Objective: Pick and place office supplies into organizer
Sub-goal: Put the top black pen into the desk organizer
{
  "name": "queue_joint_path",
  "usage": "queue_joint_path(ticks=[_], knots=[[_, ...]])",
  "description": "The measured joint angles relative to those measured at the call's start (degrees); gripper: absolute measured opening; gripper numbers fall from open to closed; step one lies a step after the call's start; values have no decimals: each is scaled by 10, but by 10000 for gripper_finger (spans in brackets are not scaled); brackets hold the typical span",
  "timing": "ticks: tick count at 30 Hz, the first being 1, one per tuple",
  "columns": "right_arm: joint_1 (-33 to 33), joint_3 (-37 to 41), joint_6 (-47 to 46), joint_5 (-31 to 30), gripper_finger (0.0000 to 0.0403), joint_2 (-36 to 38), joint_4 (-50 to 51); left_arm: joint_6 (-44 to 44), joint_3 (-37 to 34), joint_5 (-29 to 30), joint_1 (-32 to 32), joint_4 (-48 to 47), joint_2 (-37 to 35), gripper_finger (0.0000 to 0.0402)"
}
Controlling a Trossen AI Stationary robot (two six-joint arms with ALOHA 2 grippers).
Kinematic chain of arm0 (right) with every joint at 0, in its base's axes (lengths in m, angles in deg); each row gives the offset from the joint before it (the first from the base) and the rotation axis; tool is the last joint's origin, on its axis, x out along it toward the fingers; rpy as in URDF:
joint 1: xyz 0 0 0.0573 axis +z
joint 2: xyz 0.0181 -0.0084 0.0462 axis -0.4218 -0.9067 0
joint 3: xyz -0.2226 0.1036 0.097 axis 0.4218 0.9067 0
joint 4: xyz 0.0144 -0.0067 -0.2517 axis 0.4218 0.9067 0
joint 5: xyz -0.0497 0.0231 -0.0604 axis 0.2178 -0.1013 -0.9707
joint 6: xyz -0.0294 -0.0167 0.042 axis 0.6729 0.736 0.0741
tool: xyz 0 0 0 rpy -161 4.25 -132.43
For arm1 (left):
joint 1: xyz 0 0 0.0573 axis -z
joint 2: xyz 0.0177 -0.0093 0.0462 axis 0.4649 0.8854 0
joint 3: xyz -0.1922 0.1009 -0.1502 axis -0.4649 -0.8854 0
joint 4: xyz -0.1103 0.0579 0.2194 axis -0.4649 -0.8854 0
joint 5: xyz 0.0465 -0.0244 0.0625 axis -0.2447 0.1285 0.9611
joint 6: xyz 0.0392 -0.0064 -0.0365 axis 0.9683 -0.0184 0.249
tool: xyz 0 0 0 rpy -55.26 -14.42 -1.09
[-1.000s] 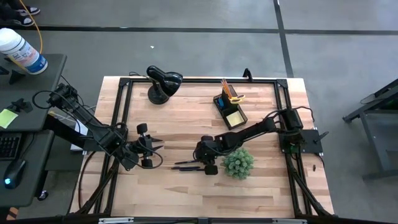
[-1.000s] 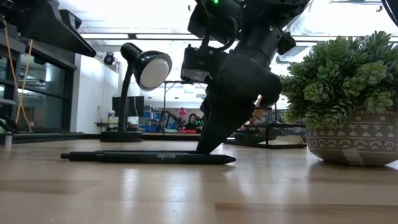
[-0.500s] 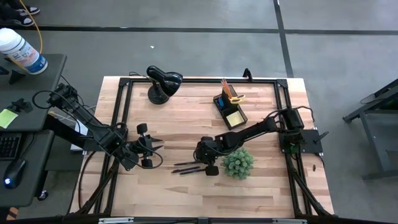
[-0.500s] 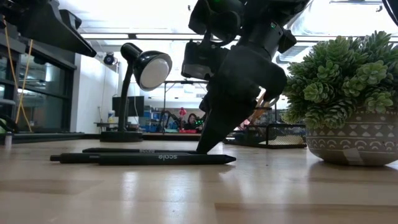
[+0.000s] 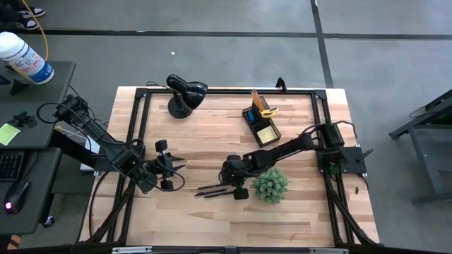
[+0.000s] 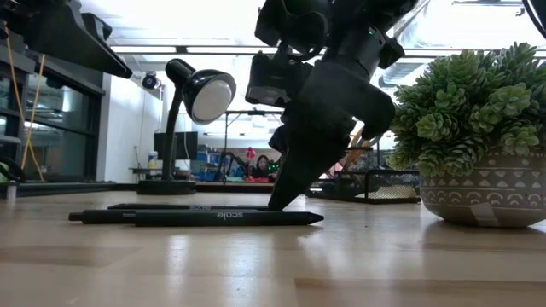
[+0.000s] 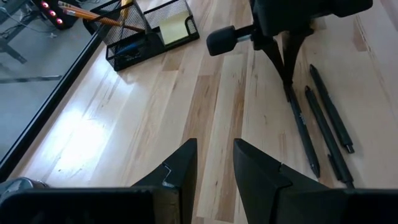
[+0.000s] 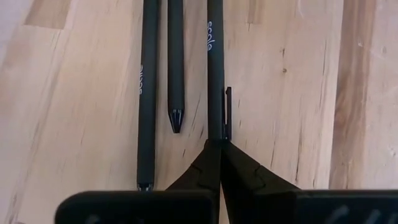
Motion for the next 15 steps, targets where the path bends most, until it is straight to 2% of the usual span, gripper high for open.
queue_joint_path(ticks=[15], knots=[[-2, -43, 49, -25, 0, -2, 46, 0, 0, 0, 0, -9, 0, 92]])
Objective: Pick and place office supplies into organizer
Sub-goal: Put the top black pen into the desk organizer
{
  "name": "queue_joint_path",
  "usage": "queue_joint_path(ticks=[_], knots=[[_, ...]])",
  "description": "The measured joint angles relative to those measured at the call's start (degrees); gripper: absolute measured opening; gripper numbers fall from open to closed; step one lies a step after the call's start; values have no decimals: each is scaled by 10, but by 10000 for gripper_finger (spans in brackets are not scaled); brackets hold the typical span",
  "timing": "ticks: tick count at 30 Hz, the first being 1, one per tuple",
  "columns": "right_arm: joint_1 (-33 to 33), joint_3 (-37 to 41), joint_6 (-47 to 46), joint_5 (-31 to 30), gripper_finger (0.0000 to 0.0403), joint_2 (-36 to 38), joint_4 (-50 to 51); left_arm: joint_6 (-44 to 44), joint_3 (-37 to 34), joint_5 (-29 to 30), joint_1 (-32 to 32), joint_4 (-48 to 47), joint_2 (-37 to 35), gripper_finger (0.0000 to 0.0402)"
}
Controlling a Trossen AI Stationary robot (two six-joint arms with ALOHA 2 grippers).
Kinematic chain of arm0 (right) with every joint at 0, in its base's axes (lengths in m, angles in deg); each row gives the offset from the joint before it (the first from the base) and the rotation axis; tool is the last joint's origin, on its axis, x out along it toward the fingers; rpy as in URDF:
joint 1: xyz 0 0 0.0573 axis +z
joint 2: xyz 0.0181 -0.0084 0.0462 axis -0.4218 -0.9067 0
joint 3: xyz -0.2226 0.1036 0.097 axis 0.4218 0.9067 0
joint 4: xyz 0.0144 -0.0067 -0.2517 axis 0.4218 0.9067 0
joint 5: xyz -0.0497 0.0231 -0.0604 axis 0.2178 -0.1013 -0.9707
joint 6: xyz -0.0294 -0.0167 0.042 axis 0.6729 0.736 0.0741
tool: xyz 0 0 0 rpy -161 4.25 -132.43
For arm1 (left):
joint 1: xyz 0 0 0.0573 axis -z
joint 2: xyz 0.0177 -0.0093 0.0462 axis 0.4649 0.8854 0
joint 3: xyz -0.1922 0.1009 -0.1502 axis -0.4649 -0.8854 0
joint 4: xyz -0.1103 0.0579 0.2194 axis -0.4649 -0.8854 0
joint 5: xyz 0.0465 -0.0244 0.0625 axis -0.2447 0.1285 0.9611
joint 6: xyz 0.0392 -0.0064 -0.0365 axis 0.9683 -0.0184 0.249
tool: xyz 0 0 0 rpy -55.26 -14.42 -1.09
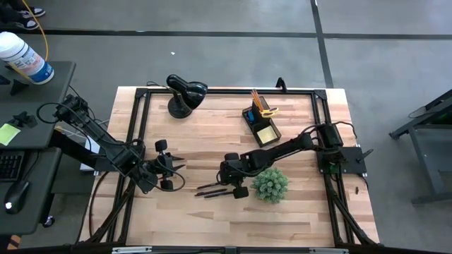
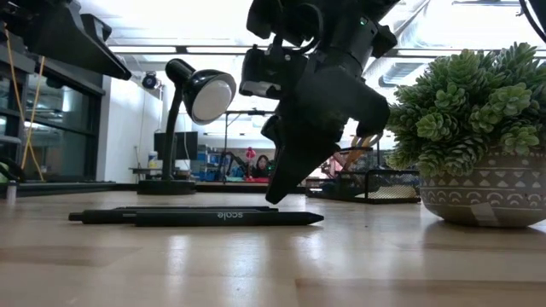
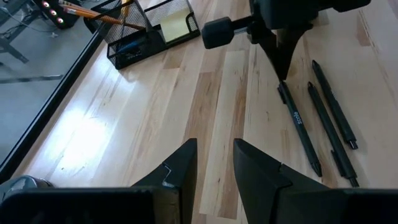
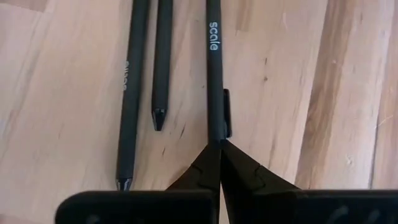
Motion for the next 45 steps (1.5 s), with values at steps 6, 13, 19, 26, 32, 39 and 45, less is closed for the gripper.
queue_joint_path(ticks=[6, 13, 19, 26, 32, 39, 45], knots=[[-2, 0, 0, -14, 1, 0, -12, 0, 0, 0, 0, 0, 0, 92], [-22, 0, 0, 17, 19, 1, -20, 0, 0, 1, 0, 0, 0, 92], [-31, -1, 0, 48, 36, -3, -31, 0, 0, 4, 0, 0, 0, 92], [-31, -1, 0, 60, 64, -11, -44, 0, 0, 4, 0, -4, 0, 92], [-31, -1, 3, 59, 73, -11, -35, 0, 0, -28, 0, -5, 0, 92], [-40, -1, 5, 47, 74, -5, -29, -17, -37, -184, 1, 34, 12, 92], [-50, -34, 30, 40, 74, -5, 6, -46, -59, -194, 0, 127, 52, 92]])
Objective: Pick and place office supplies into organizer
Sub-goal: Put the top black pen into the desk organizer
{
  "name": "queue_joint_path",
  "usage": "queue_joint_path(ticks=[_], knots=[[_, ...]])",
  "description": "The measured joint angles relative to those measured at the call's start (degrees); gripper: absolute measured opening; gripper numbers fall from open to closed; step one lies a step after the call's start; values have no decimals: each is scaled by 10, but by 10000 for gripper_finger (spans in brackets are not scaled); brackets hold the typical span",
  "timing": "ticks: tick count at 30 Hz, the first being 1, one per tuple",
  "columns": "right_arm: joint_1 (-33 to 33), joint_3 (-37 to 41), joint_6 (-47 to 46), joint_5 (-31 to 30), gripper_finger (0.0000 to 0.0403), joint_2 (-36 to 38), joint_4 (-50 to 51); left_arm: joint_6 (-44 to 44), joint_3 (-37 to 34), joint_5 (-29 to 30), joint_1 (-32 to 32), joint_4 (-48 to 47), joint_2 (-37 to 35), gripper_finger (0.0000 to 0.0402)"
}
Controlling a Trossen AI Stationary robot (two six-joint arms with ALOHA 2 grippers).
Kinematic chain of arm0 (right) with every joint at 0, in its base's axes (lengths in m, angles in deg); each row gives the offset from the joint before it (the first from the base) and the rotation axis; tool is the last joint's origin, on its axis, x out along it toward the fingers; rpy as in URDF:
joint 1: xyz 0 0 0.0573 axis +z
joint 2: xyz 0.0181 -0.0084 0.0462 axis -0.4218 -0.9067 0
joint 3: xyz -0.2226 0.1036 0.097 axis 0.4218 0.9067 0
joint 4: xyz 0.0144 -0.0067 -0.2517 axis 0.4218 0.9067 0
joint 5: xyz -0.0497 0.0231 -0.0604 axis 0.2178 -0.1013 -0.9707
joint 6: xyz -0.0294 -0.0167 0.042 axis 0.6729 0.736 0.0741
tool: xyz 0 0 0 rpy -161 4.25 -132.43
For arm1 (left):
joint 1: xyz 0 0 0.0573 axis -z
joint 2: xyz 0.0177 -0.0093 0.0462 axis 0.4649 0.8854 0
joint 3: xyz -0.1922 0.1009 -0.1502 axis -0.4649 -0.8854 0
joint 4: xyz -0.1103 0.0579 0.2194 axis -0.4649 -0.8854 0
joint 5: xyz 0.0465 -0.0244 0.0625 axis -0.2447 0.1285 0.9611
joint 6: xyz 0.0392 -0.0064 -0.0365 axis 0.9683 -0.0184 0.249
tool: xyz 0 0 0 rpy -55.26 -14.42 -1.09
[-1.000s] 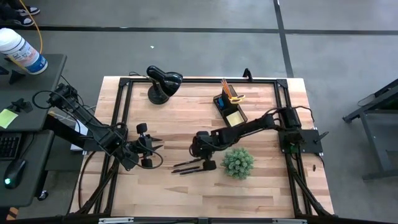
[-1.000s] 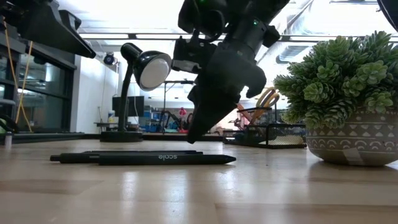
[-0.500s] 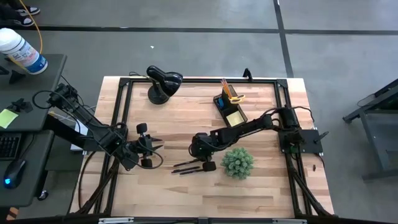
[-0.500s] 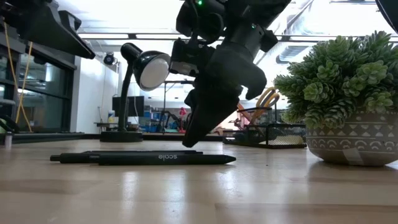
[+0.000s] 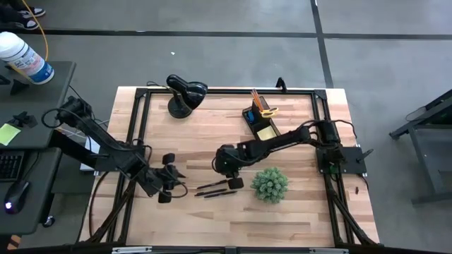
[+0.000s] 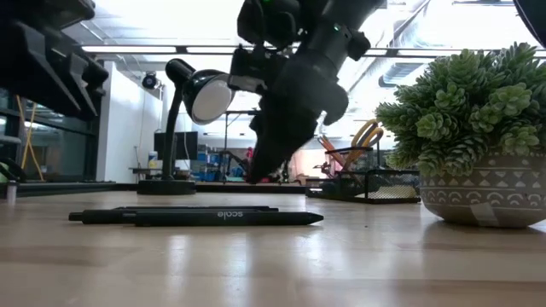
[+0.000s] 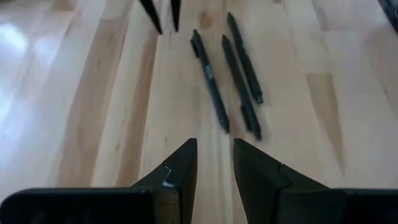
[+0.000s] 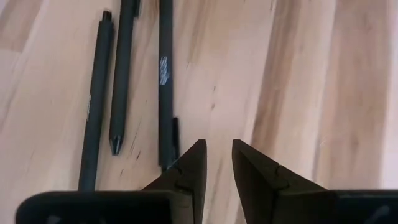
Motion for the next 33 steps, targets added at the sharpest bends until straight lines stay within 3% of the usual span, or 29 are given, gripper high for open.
queue_joint_path(ticks=[10, 14, 21, 33], knots=[[-20, -61, 32, -30, 74, 0, 28, -82, -1, -12, -9, 110, 145, 92], [-28, -65, 32, -30, 74, 0, 34, -90, -1, -42, -34, 160, 182, 92], [-30, -65, 32, -30, 74, 0, 41, -54, 0, -83, -73, 205, 210, 92], [-30, -65, 31, -29, 73, 0, 48, -60, 0, -88, -75, 235, 252, 92]])
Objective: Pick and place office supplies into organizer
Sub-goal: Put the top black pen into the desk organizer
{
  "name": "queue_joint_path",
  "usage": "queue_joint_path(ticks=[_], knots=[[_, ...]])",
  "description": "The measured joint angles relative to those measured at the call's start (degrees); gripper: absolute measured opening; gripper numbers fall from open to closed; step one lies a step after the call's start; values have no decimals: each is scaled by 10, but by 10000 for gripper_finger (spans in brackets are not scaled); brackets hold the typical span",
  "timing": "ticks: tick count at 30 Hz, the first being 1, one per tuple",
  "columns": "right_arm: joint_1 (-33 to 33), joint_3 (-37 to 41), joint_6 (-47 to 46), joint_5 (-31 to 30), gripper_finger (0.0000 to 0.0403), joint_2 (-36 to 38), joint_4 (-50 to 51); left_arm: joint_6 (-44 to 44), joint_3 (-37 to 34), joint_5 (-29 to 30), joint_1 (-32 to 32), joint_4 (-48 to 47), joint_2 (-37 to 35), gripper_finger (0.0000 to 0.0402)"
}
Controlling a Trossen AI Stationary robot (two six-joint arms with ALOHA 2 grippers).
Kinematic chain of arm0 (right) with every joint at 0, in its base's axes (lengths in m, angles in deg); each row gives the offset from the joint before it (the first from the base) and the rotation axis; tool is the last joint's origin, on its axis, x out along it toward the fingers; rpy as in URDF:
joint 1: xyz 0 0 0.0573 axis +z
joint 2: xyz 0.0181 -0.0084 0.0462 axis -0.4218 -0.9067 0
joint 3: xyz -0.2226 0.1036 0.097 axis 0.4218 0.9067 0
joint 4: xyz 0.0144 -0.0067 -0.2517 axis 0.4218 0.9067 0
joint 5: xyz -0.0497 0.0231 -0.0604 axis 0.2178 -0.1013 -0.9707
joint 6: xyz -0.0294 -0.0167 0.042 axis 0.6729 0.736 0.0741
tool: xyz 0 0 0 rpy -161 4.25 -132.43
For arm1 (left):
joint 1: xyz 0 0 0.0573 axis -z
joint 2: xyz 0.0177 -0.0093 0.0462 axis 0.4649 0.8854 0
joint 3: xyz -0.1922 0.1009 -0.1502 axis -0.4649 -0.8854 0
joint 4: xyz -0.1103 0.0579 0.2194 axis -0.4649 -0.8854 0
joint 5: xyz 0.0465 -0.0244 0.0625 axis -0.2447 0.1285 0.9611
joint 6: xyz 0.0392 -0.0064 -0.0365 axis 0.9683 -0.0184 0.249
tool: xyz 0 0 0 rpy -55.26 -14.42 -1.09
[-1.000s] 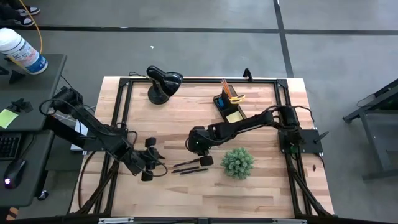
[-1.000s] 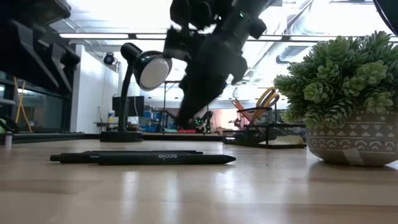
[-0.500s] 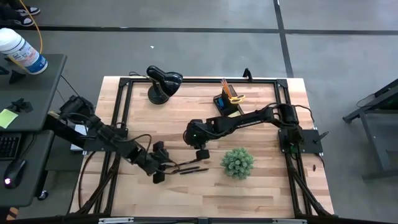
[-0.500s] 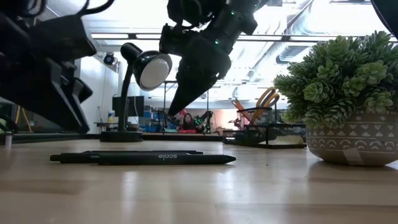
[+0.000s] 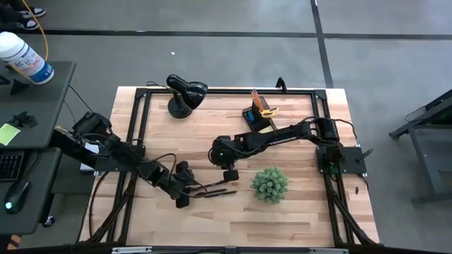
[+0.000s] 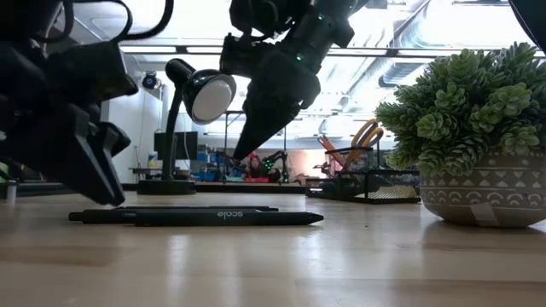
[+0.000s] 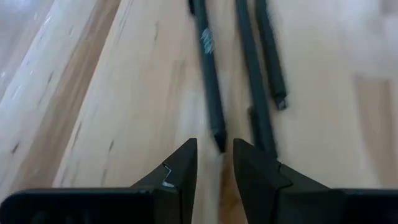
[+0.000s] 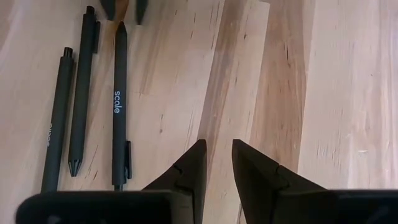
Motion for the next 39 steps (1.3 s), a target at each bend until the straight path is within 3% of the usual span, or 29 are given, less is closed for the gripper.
queue_joint_path(ticks=[15, 33, 39], knots=[[0, 0, -1, 0, 73, 0, 2, -15, 0, 1, 0, 48, 34, 92], [0, 0, -2, 0, 73, 0, 1, -36, 2, 7, 0, 22, 33, 92], [0, 0, -14, 0, 73, 0, 1, -43, 2, 12, 0, 12, 33, 66]])
